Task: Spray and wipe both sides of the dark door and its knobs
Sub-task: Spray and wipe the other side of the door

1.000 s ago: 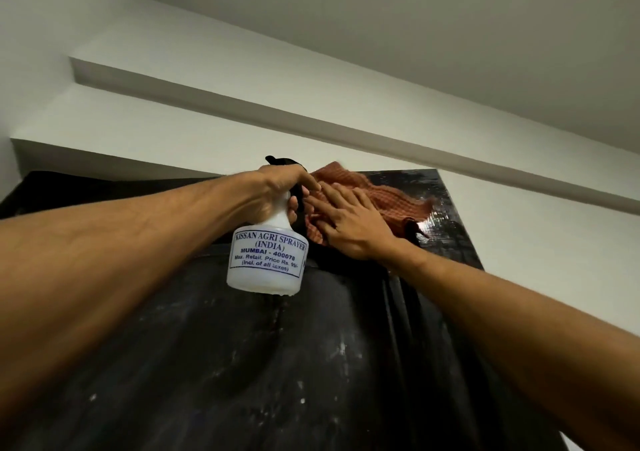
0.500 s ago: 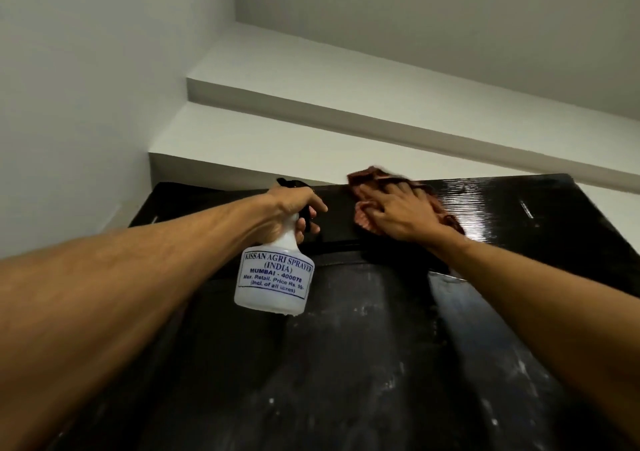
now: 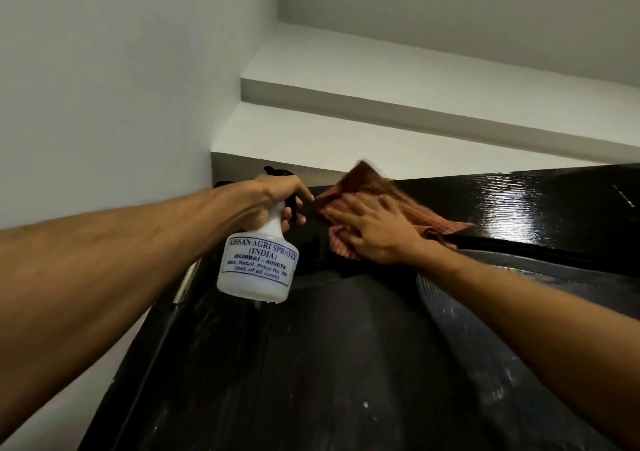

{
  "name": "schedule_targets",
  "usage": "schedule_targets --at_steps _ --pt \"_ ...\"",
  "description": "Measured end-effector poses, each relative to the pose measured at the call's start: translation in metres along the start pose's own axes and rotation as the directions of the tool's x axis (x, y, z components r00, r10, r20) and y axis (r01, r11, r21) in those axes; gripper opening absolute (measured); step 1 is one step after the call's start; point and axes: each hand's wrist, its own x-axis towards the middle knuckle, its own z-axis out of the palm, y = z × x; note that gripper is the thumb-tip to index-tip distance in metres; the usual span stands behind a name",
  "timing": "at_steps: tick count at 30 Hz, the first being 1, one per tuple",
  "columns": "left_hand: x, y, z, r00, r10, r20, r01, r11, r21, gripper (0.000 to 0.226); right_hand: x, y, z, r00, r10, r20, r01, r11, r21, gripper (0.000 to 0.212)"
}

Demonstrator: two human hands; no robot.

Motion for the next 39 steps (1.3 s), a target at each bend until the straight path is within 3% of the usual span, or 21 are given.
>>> schedule_targets --at_steps 2,5,7,11,13,16,21,26,32,37,39 --pt "0.0 -0.006 -0.011 1.0 -0.005 -0.017 0.005 0.999 0.033 0.02 0.017 -0.017 0.003 0.997 -0.075 0.03 0.075 0.997 0.001 0.057" --pt "0.005 -0.014 -0.027 0.998 -0.023 -0.054 0.026 0.999 0.042 0.017 0.046 -0.008 -0.003 0.988 0.15 -0.039 -0.15 0.988 0.023 0.057" --pt "0.007 -0.019 -0.039 0.997 -0.029 -0.072 0.033 0.998 0.052 0.016 0.057 -0.016 0.002 0.975 0.205 -0.08 -0.206 0.979 0.002 0.058" --pt "0.011 -0.039 -0.065 0.992 -0.047 -0.117 0.053 0.997 0.051 0.015 0.077 -0.087 0.014 0.996 -0.086 0.033 0.087 0.996 -0.01 0.058" --pt "0.012 -0.048 -0.072 0.987 -0.075 -0.139 0.083 0.995 0.05 0.016 0.088 -0.086 0.009 0.995 -0.061 0.076 0.061 0.998 0.002 0.057" --pt "0.015 -0.054 -0.087 0.981 -0.076 -0.179 0.084 0.996 0.037 0.015 0.107 -0.069 0.008 0.996 0.087 0.005 -0.086 0.996 -0.039 0.057" --pt "0.014 -0.06 -0.11 0.97 -0.053 -0.236 0.071 0.995 0.066 0.011 0.128 -0.147 0.026 0.981 -0.191 0.047 0.192 0.981 -0.038 0.059" --pt "0.011 -0.069 -0.108 0.972 -0.05 -0.228 0.075 0.992 0.102 0.017 0.141 -0.167 0.028 1.0 -0.021 0.016 0.022 0.999 -0.03 0.063" --pt "0.002 -0.073 -0.114 0.972 -0.123 -0.201 0.141 0.987 0.076 0.02 0.099 -0.216 0.049 0.977 -0.21 0.021 0.21 0.977 0.039 0.068" --pt "-0.016 -0.078 -0.118 0.961 -0.119 -0.248 0.148 0.983 0.104 0.013 0.09 -0.17 0.039 0.997 -0.081 0.004 0.081 0.997 0.013 0.063" --pt "-0.022 -0.072 -0.119 0.959 -0.126 -0.254 0.155 0.983 0.095 0.013 0.074 -0.182 0.035 0.978 -0.208 0.024 0.207 0.978 0.01 0.062"
